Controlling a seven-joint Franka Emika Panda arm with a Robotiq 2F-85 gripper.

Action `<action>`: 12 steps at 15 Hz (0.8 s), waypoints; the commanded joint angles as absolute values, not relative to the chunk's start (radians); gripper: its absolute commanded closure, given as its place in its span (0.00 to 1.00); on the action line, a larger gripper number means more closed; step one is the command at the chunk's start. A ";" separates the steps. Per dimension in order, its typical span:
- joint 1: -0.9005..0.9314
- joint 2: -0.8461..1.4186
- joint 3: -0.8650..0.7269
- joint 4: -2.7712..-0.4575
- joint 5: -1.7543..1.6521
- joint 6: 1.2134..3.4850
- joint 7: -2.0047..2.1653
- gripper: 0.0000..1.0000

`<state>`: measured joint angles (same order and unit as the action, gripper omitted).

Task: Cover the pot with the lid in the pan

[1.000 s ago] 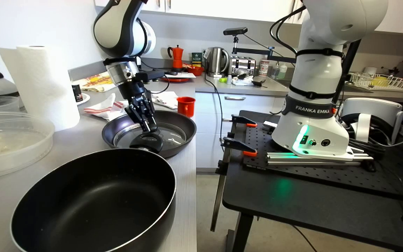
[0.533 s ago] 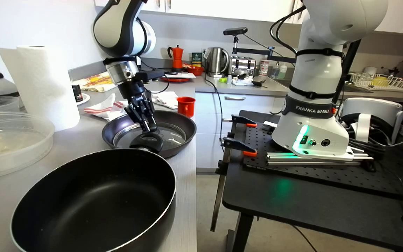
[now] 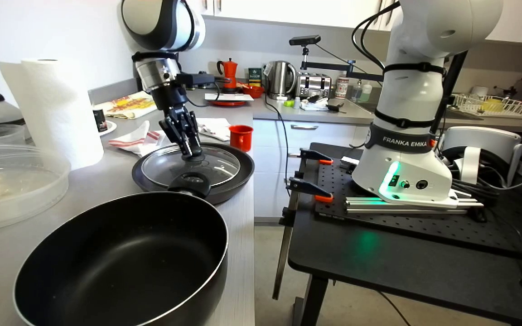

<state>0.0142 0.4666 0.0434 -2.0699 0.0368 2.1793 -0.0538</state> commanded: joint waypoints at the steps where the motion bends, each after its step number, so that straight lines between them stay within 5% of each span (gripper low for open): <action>1: 0.025 0.329 0.046 -2.158 0.038 2.172 -0.036 0.75; 12: -0.001 0.166 0.019 -2.204 0.042 2.149 -0.028 0.75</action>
